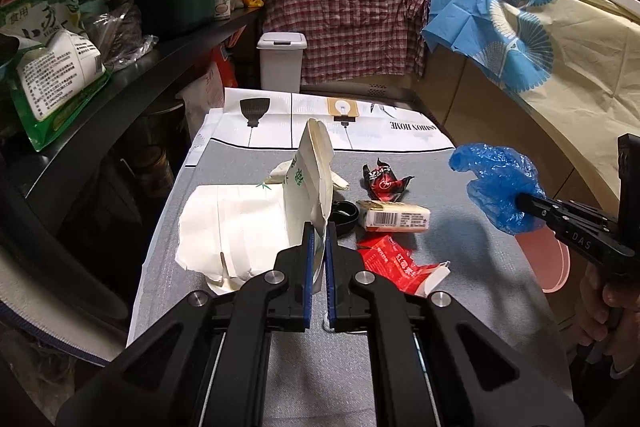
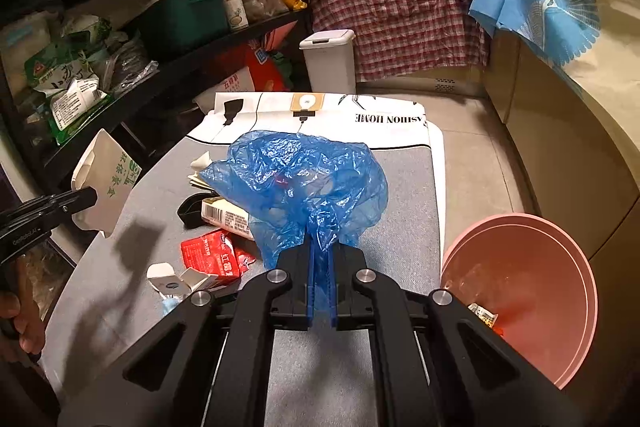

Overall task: Collect trash
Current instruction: 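Carry the blue bag and white paper bag over the pink bucket with both tools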

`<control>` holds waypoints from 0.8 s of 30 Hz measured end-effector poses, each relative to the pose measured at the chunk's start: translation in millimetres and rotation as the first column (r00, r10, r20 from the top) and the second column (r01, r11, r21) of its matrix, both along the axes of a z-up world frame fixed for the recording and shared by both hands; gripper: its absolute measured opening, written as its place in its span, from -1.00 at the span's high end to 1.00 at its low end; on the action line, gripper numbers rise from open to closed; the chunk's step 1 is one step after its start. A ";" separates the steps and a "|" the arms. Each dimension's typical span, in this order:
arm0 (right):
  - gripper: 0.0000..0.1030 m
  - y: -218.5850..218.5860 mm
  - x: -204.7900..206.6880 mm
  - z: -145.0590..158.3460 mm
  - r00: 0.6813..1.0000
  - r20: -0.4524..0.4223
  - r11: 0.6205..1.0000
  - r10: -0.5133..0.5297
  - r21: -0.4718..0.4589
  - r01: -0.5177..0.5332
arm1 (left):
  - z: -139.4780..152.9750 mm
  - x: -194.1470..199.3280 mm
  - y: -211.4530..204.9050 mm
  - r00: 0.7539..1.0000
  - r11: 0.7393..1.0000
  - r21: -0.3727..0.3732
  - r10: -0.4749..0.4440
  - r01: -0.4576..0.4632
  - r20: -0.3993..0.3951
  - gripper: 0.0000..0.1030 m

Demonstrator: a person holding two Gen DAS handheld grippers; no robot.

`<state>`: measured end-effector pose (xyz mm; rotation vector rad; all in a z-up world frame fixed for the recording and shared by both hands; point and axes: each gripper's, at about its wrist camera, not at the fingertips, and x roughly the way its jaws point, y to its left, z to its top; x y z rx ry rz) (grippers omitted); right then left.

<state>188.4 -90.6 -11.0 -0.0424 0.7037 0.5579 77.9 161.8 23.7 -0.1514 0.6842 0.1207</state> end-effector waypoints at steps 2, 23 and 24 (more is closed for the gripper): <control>0.89 -0.9 -2.1 1.6 1.000 0.003 1.000 -0.001 0.001 0.001 | 1.4 -1.9 -2.6 1.000 1.000 0.001 -0.004 0.004 0.003 0.90; 0.89 -46.9 -36.1 56.4 0.996 0.072 0.998 -0.060 0.031 0.058 | 22.8 -13.3 -24.4 0.996 0.996 -0.052 -0.068 0.071 0.059 0.90; 0.89 -51.1 -36.3 57.2 0.995 0.073 0.997 -0.070 0.032 0.068 | 24.5 -13.6 -27.2 0.995 0.996 -0.052 -0.073 0.077 0.061 0.90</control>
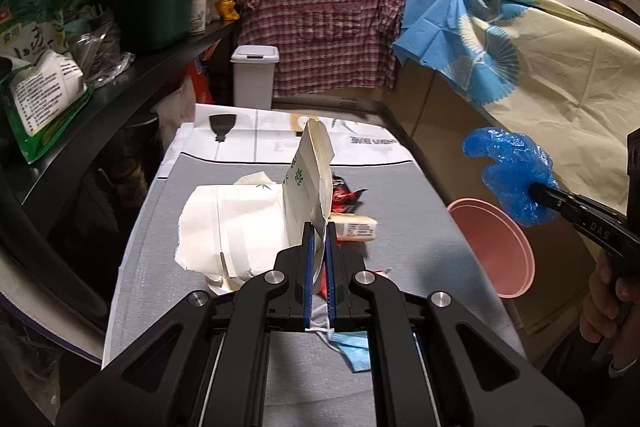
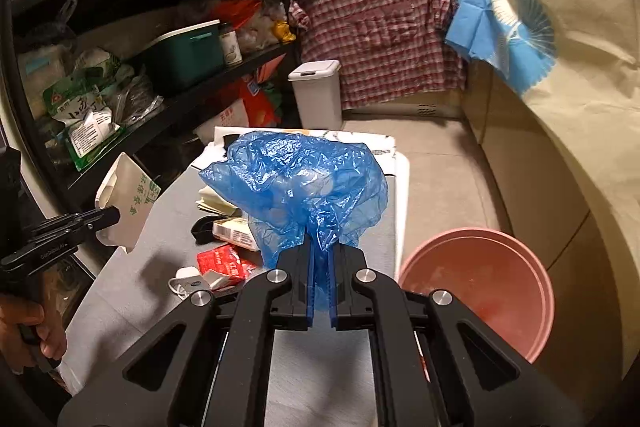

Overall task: Collect trash
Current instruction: 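Carry the blue bag and white paper bag over the pink bucket with both tools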

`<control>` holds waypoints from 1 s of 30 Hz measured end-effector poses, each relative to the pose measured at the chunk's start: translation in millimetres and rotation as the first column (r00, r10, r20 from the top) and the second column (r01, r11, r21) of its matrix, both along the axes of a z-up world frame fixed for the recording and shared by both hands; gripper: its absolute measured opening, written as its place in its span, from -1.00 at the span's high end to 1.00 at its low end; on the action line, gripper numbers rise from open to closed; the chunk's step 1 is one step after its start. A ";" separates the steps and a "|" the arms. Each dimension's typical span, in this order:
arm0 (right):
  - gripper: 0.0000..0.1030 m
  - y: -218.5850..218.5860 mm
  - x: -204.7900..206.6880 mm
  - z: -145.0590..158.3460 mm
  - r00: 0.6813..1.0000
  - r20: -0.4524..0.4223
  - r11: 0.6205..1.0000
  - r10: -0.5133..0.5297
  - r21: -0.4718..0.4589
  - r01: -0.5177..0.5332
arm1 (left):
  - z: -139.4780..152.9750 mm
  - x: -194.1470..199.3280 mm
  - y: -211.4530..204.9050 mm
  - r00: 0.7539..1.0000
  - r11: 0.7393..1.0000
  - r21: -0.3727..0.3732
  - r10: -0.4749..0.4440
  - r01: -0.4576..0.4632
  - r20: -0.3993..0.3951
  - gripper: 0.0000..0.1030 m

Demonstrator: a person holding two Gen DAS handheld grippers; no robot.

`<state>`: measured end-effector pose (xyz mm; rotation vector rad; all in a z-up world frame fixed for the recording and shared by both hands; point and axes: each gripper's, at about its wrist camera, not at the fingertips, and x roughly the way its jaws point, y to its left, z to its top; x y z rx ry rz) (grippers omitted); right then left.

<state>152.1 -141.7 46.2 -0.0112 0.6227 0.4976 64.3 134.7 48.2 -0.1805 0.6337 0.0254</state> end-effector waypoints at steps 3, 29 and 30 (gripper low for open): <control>0.89 -18.5 0.9 2.3 0.999 -0.004 0.999 -0.034 0.013 0.034 | 6.3 -0.9 -9.5 1.000 1.000 -0.007 -0.020 0.020 0.012 0.90; 0.89 -138.0 38.5 -17.1 0.938 -0.035 0.937 -0.344 0.058 0.345 | 23.0 50.3 -133.4 0.981 0.980 -0.054 -0.192 0.193 0.032 0.90; 0.89 -139.6 41.4 -19.0 0.936 -0.039 0.934 -0.350 0.056 0.352 | 22.0 54.5 -140.4 0.978 0.977 -0.056 -0.204 0.205 0.031 0.90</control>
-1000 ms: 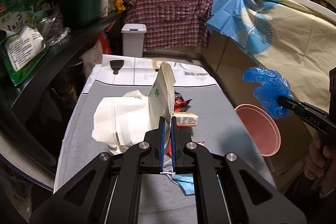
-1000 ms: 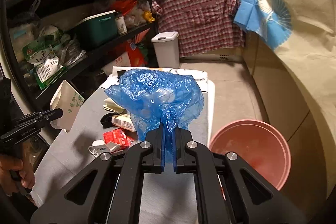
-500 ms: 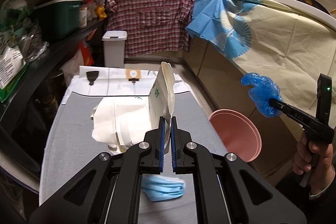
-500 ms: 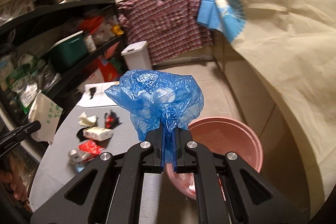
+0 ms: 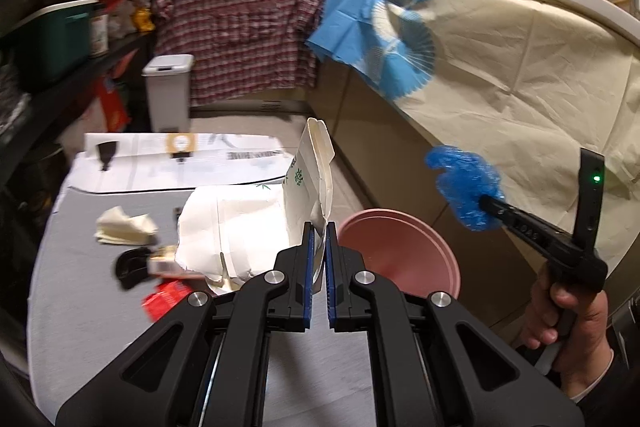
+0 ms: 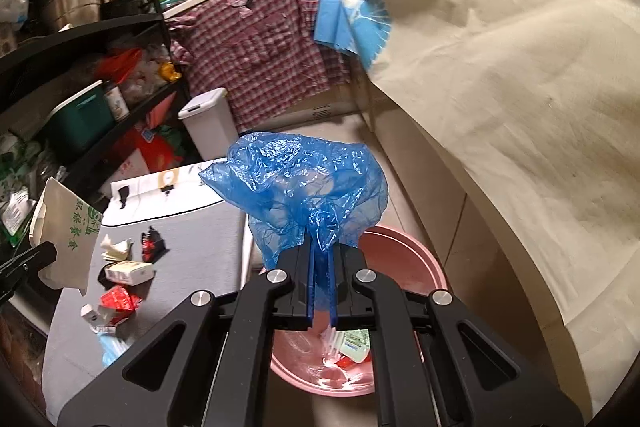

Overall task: Collect trash
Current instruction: 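Carry the blue bag and white paper bag over the pink bucket with both tools, then open both tools to drop the blue bag and paper bag into the bucket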

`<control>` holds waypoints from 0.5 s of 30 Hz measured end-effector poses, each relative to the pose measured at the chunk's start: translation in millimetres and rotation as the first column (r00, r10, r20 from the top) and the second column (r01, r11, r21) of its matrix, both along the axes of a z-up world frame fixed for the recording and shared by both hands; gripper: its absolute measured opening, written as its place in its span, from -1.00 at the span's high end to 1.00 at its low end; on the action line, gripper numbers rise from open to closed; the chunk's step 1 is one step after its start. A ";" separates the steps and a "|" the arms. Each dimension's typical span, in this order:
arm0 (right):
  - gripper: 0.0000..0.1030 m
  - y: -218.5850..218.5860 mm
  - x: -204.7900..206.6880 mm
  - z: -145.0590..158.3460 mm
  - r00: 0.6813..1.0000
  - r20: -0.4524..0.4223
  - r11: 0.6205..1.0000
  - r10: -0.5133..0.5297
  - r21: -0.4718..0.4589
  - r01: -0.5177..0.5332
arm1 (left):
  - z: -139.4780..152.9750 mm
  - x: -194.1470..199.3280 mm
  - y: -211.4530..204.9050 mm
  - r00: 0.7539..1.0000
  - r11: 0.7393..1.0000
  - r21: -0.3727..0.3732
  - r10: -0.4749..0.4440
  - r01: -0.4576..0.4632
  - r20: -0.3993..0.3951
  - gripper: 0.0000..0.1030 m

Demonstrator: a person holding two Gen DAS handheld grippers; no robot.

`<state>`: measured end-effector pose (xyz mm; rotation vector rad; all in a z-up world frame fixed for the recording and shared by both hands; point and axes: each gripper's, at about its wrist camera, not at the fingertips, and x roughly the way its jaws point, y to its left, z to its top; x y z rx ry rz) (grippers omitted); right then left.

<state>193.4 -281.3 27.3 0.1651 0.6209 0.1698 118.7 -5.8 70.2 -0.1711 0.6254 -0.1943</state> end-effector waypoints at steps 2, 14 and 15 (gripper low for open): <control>0.89 -3.7 4.9 -2.5 1.000 -0.008 1.000 -0.013 0.001 0.013 | -2.5 8.9 -14.6 1.000 1.000 -0.004 -0.027 0.027 -0.006 0.90; 0.89 -23.6 29.6 -14.8 0.994 -0.048 0.995 -0.097 0.030 0.098 | -23.5 56.6 -84.3 0.984 0.983 -0.044 -0.178 0.177 -0.021 0.90; 0.89 -24.7 30.8 -16.0 0.994 -0.050 0.994 -0.101 0.028 0.103 | -27.4 59.6 -88.5 0.982 0.981 -0.047 -0.188 0.187 -0.025 0.90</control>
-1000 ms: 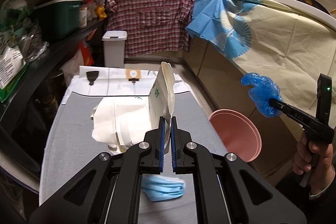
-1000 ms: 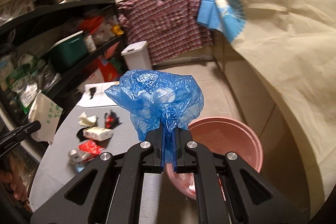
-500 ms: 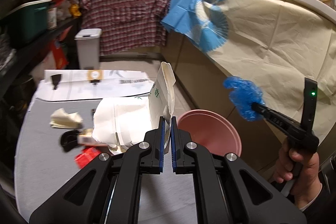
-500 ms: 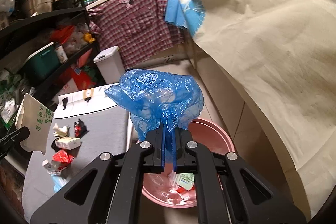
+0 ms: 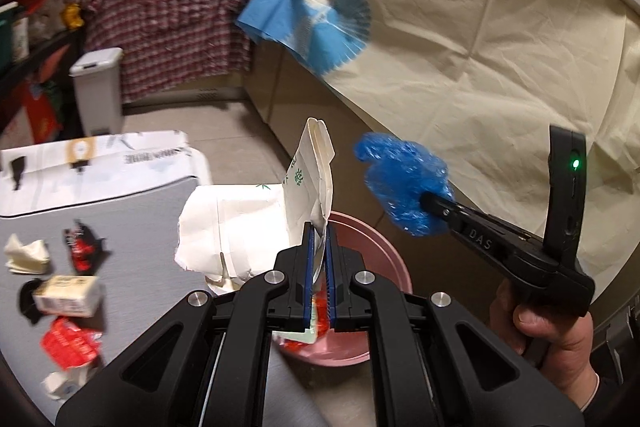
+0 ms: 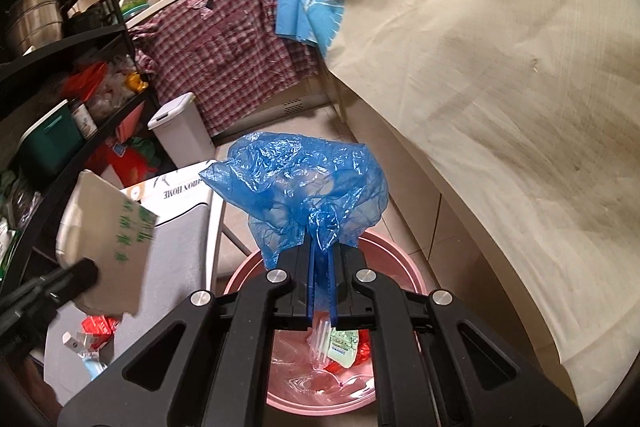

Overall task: Collect trash
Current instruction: 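Open both tools to drop the blue bag and paper bag into the bucket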

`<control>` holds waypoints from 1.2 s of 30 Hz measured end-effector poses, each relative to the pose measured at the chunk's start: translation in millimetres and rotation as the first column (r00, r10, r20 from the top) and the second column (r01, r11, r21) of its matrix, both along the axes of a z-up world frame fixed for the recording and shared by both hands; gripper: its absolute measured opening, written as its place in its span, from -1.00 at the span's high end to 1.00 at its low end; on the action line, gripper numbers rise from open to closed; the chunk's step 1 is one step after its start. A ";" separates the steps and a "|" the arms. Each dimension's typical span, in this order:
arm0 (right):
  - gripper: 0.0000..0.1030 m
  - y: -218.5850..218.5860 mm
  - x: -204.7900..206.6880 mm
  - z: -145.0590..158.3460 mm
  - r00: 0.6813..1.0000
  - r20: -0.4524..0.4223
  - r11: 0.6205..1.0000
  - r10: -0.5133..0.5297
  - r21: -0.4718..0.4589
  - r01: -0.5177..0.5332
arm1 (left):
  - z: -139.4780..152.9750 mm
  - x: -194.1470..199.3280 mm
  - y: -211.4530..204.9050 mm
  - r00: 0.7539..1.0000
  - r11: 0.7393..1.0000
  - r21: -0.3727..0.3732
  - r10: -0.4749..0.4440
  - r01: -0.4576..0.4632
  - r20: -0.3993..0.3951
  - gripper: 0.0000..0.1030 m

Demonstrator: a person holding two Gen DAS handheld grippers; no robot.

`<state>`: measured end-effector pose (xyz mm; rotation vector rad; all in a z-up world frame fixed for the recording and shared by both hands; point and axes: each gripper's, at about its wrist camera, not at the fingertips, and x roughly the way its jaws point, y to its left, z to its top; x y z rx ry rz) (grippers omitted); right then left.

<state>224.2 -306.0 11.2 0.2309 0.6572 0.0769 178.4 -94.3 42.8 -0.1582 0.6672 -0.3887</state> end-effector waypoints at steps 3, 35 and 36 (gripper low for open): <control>0.89 -0.5 5.8 -3.7 1.000 -0.013 1.000 -0.010 -0.009 0.010 | -16.2 10.4 -13.5 0.999 0.999 -0.008 -0.035 0.035 -0.024 0.90; 0.12 1.7 35.2 -23.7 0.999 -0.041 0.999 -0.031 -0.030 0.030 | -80.3 42.5 -27.4 0.982 0.996 -0.019 -0.085 0.083 -0.166 0.54; 0.12 1.8 33.7 -22.4 0.999 -0.035 0.999 -0.030 -0.028 0.029 | -77.6 39.3 -25.2 0.983 0.997 -0.018 -0.081 0.079 -0.162 0.54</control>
